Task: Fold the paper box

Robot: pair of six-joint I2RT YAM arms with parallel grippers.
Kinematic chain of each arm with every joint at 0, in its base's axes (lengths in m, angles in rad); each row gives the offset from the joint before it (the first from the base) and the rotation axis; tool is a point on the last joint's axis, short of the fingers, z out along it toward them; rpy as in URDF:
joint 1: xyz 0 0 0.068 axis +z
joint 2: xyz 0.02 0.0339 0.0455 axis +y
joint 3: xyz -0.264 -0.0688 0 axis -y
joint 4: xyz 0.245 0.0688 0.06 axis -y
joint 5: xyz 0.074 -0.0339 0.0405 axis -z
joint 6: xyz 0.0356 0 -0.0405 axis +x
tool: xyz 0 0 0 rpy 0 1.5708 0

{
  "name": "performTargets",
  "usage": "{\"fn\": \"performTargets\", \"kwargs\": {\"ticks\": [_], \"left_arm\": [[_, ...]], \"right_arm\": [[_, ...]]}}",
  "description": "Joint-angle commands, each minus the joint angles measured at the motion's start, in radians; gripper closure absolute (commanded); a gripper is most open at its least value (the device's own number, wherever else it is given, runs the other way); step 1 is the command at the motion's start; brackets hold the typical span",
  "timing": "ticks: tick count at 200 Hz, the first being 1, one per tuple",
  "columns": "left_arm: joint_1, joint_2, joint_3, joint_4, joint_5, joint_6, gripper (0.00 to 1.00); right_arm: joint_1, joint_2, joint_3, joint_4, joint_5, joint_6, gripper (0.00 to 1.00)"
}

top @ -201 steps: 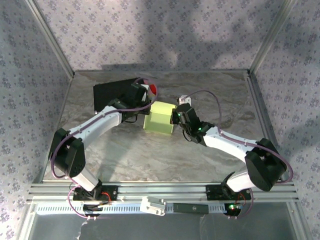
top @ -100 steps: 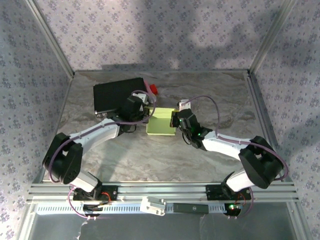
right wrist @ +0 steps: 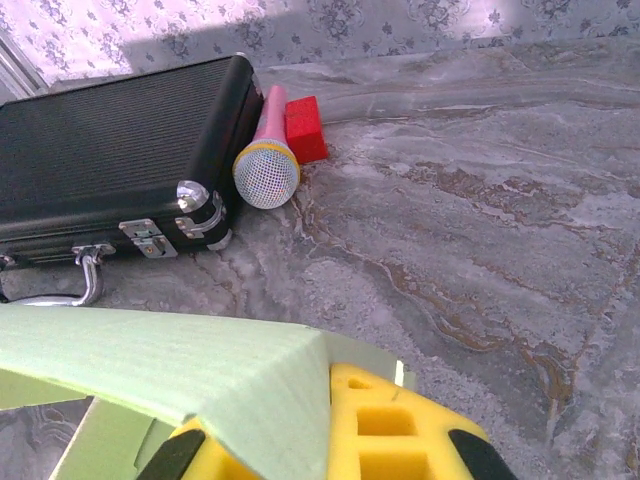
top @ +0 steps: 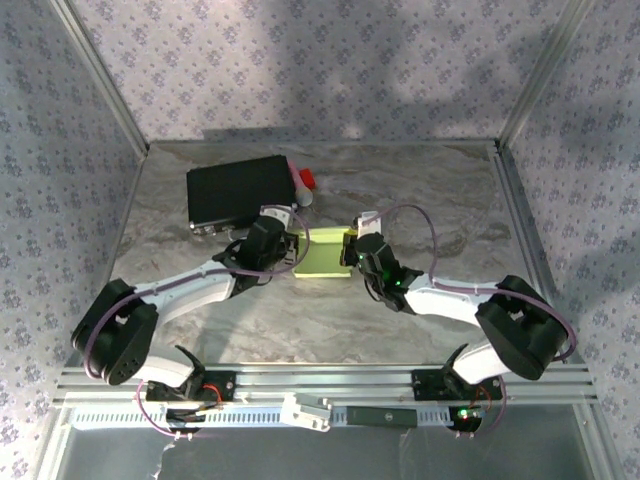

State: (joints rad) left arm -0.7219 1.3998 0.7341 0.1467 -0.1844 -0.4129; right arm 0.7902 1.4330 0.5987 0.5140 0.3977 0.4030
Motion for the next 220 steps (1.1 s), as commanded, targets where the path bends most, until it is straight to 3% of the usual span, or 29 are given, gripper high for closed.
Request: {"fn": "performTargets", "kwargs": {"ticks": [1,131,220], "left_arm": [[-0.040,-0.040,-0.007,0.151,0.075,-0.037,0.99],[-0.100,-0.058,-0.092,0.159,-0.024,-0.050,0.99],[-0.102,-0.084,-0.055,0.059,-0.033,-0.079,0.99]], "right_arm": [[0.016,0.000,-0.027,-0.018,-0.034,-0.007,1.00],[0.061,0.001,-0.060,-0.097,0.009,0.059,0.98],[0.167,0.103,0.137,-0.351,0.211,0.262,0.97]]}}
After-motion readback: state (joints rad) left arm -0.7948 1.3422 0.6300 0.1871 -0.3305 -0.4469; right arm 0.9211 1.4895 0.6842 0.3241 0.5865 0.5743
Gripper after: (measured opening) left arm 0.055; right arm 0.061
